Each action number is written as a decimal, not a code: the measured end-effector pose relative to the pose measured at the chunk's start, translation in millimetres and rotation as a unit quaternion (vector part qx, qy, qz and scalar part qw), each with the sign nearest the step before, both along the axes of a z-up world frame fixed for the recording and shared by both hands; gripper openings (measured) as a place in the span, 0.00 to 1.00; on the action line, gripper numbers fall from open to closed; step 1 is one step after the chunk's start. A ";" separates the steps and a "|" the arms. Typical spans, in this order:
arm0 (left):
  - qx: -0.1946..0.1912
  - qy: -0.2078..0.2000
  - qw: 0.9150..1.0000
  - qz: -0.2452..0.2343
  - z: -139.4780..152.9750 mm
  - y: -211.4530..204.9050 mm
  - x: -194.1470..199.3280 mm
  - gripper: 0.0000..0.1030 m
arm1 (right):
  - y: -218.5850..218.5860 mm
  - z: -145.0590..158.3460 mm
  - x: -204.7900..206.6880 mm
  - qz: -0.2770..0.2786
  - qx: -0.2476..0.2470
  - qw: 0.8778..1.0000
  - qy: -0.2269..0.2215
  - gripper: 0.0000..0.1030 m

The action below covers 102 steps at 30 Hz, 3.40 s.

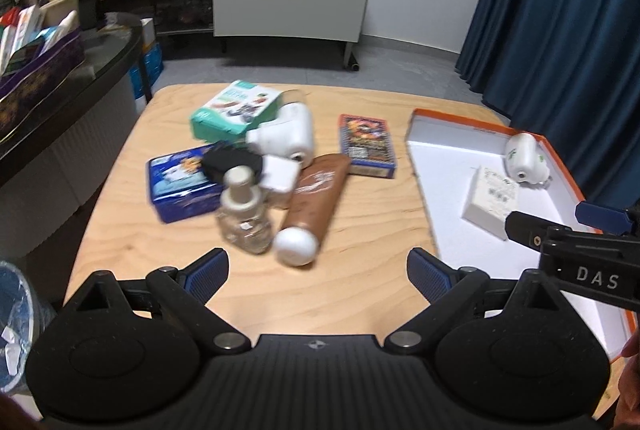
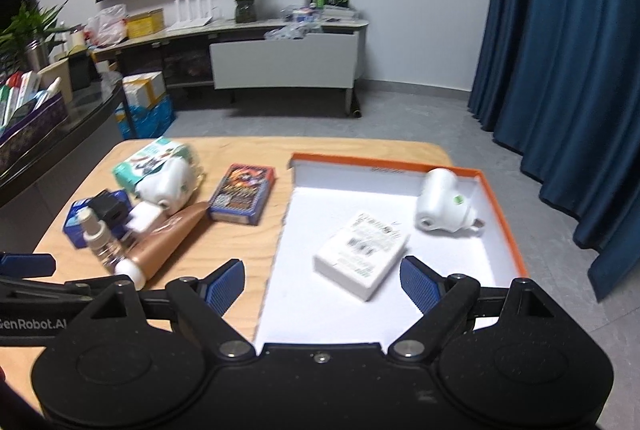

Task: Organize rigid objects
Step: 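Move both grippers back toward the cluttered items on the table, then grasp the blue toothpaste tin with the left gripper, then grasp the brown hand-cream tube with the right gripper while the left holds the blue tin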

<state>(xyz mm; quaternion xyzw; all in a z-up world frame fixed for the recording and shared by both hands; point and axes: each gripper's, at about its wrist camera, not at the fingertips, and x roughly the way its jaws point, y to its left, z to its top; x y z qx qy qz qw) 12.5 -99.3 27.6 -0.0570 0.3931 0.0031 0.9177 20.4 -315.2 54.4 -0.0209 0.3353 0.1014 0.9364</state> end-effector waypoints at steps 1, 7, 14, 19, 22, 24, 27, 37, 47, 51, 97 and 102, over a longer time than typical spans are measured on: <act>0.000 0.000 1.000 0.002 -1.7 5.5 -2.4 0.96 | 2.8 -1.3 -1.2 0.004 0.000 1.000 0.001 0.97; -0.006 0.007 1.000 0.029 -16.1 41.3 -9.1 0.96 | 14.8 -6.5 -4.0 0.020 0.002 1.000 0.010 0.97; 0.015 0.005 0.997 0.070 -27.0 91.9 -0.1 0.96 | 15.1 -10.2 -4.6 0.022 0.004 1.000 0.015 0.97; 0.047 -0.005 0.998 0.038 -32.9 114.3 23.1 0.96 | 14.8 -11.3 -2.5 0.017 0.010 1.000 0.019 0.97; 0.072 -0.016 0.997 -0.008 -38.3 116.1 39.3 0.96 | 14.8 -12.6 -0.6 0.014 0.009 1.000 0.022 0.97; 0.089 -0.023 0.994 -0.050 -41.5 114.4 50.2 0.96 | 15.0 -14.4 0.4 0.013 0.008 1.000 0.025 0.97; 0.130 -0.039 0.984 -0.114 -46.3 109.3 63.7 0.96 | 13.1 -16.2 1.4 0.008 0.004 1.000 0.029 0.97; 0.117 -0.063 0.958 -0.254 -61.7 109.2 98.3 0.99 | 6.1 -20.7 11.1 -0.013 0.008 0.999 0.044 0.97; 0.057 -0.046 0.973 -0.219 -64.1 91.9 88.9 0.61 | 21.0 -23.7 18.1 0.001 0.020 0.999 0.049 0.97; 0.073 -0.001 0.982 -0.176 -54.7 85.6 67.9 0.61 | 25.5 -22.0 17.4 0.013 0.018 0.999 0.046 0.97; -0.077 -0.025 0.997 -0.019 -18.0 90.7 -38.1 0.61 | 104.3 -64.1 52.3 0.089 0.000 0.994 0.060 0.46; -0.078 -0.033 0.996 -0.025 -11.5 76.0 -38.0 0.61 | 70.0 -45.6 28.4 0.065 0.031 0.996 0.043 0.46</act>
